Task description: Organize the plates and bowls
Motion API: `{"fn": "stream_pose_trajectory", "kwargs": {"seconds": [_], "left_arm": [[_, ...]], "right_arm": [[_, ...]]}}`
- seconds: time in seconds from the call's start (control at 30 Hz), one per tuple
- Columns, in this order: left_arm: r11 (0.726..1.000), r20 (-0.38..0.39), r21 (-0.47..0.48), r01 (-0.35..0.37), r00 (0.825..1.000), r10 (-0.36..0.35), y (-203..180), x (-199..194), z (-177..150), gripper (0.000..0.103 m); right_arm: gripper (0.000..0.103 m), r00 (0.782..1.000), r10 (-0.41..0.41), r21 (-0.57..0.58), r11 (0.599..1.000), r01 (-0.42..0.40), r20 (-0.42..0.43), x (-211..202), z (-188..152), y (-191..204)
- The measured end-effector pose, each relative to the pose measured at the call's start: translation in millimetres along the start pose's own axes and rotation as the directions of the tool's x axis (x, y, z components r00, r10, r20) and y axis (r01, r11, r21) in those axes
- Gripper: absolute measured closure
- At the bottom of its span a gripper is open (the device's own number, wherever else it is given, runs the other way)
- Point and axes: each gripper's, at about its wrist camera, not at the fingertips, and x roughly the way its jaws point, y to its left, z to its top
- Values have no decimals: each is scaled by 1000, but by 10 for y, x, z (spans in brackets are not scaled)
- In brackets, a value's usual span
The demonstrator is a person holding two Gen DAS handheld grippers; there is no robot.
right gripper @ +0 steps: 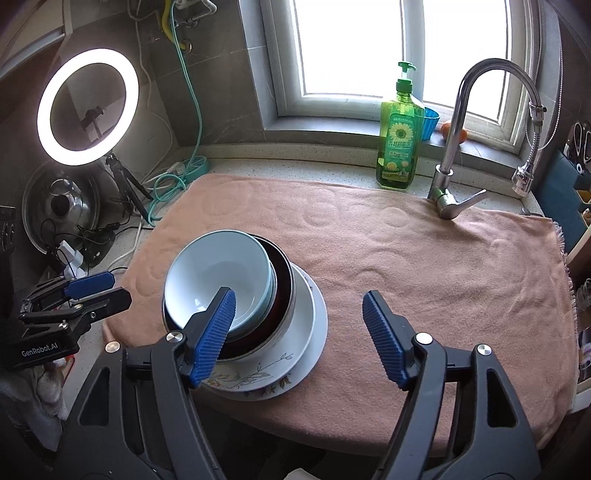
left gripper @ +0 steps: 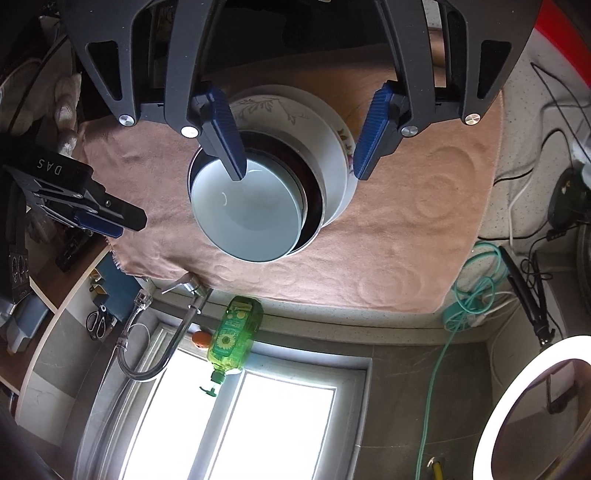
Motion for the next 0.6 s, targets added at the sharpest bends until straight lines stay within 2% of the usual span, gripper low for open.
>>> {"fn": "stream_pose_trajectory", "kwargs": {"seconds": [0.07,0.27,0.6], "left_arm": [[1000,-3,3,-1,1000,1,-18,-23,-26,41],[998,-9,24,-51,999,51,-59,-33,-35,41],[998,-6,-6,-64,998,64,-3,-47,19,41]], "right_arm": [[20,1000,0,17,1000,0,11,-35,-19,-4],[19,1000,-16,5,1000,16,26,-79,-12,31],[19,999,-19,-6,1000,19,37,-86,16,51]]}}
